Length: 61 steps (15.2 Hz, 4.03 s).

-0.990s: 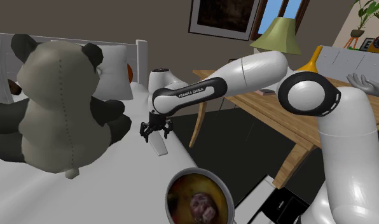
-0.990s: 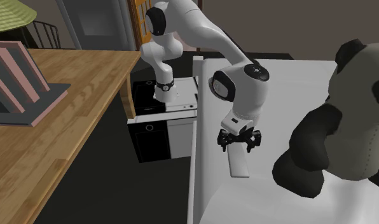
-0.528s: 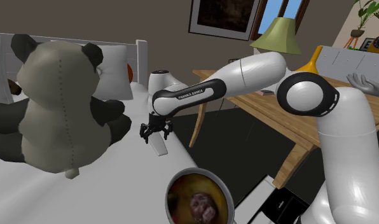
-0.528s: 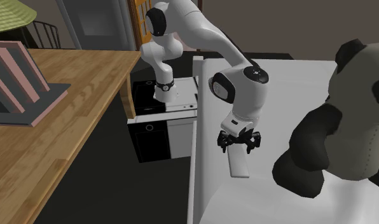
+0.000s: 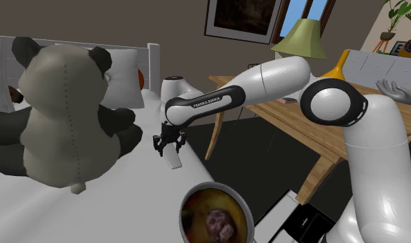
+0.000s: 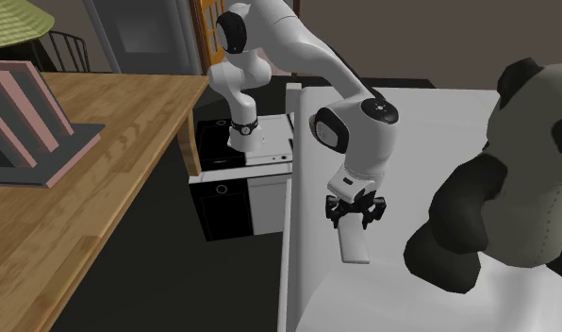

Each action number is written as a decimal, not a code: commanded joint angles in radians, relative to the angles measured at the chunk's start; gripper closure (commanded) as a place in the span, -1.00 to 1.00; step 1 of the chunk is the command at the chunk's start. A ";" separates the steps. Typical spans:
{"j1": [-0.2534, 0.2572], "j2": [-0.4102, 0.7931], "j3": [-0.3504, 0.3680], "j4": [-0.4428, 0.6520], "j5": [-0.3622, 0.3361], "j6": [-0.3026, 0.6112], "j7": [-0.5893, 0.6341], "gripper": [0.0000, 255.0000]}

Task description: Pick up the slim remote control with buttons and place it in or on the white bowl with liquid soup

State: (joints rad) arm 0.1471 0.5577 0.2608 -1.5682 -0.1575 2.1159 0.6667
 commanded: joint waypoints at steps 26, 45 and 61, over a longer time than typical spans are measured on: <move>0.000 -0.087 0.017 0.179 0.030 -0.264 -0.020 1.00; 0.009 -0.438 0.069 -0.183 0.118 -0.241 0.045 1.00; 0.133 -0.923 0.170 -0.673 0.315 -0.202 0.183 1.00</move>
State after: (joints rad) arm 0.2683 -0.3333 0.4238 -2.2187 0.1431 1.9208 0.8382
